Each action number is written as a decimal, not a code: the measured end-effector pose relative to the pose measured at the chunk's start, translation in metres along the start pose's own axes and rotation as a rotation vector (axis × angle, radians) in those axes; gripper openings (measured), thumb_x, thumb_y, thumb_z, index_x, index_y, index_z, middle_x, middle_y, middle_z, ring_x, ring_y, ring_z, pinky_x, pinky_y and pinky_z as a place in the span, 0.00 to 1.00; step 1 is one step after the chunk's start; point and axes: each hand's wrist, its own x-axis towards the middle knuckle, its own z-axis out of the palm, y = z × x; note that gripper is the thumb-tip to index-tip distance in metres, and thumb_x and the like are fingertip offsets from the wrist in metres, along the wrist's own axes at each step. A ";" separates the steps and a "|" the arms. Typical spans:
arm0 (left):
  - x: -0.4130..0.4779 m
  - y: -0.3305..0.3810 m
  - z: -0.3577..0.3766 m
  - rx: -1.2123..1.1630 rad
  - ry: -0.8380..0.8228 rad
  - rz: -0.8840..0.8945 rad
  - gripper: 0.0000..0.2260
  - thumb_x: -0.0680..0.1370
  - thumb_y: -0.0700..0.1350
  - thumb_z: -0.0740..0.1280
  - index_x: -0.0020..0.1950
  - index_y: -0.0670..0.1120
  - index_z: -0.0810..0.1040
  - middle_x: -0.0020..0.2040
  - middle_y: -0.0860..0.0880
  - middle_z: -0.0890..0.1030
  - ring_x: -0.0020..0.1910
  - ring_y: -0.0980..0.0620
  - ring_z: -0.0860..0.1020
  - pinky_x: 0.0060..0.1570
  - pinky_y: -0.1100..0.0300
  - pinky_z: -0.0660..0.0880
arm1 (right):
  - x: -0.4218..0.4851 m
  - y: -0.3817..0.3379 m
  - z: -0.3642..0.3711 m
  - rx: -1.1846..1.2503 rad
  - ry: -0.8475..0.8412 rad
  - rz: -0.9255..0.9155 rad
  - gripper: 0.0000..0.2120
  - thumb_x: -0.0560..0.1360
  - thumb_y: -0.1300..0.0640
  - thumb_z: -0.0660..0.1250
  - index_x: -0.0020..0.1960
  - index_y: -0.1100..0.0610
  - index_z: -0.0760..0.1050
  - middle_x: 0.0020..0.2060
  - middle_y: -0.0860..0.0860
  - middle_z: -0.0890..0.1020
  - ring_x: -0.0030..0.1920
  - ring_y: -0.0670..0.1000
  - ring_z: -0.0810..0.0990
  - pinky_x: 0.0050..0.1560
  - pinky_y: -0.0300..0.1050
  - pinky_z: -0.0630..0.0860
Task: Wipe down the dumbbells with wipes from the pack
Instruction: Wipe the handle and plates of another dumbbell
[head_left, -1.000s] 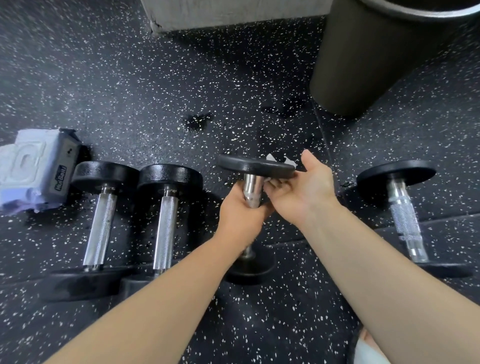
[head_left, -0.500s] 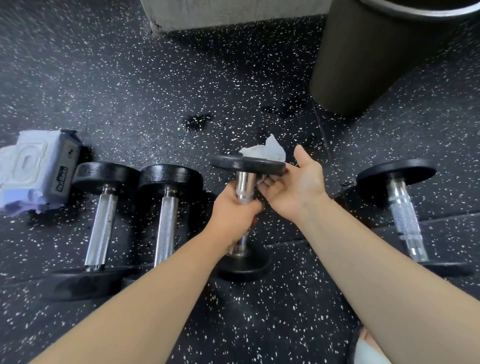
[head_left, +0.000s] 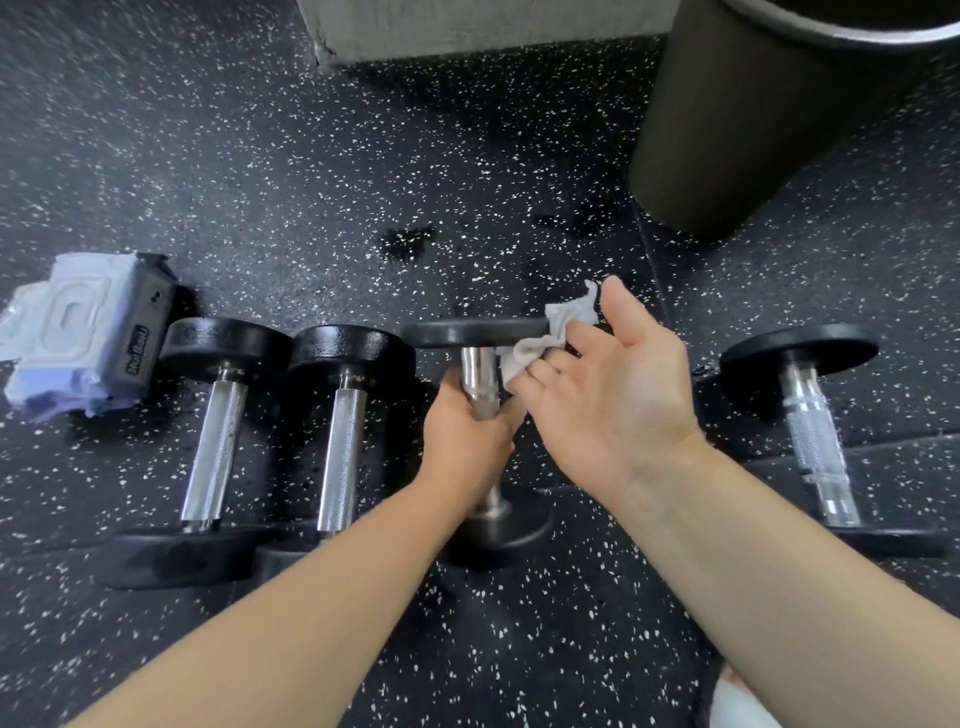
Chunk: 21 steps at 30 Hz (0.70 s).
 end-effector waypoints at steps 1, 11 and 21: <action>-0.001 0.000 0.002 -0.038 -0.011 -0.022 0.11 0.73 0.41 0.70 0.53 0.46 0.72 0.37 0.46 0.78 0.32 0.50 0.74 0.30 0.58 0.74 | -0.001 0.001 0.000 -0.012 -0.003 -0.010 0.32 0.80 0.45 0.57 0.77 0.61 0.55 0.68 0.60 0.71 0.69 0.51 0.68 0.74 0.54 0.62; 0.004 -0.005 0.007 0.039 -0.063 -0.065 0.12 0.72 0.34 0.68 0.47 0.49 0.70 0.35 0.47 0.75 0.28 0.52 0.73 0.29 0.58 0.71 | 0.038 -0.010 -0.017 0.036 0.097 0.073 0.32 0.80 0.42 0.54 0.68 0.69 0.68 0.62 0.61 0.75 0.59 0.57 0.75 0.70 0.53 0.67; 0.011 -0.002 0.005 0.042 -0.072 -0.109 0.13 0.72 0.35 0.69 0.50 0.46 0.70 0.39 0.43 0.76 0.29 0.50 0.74 0.29 0.58 0.73 | 0.038 -0.014 -0.009 0.003 0.072 0.067 0.35 0.80 0.42 0.55 0.74 0.68 0.58 0.66 0.65 0.72 0.64 0.62 0.74 0.70 0.56 0.68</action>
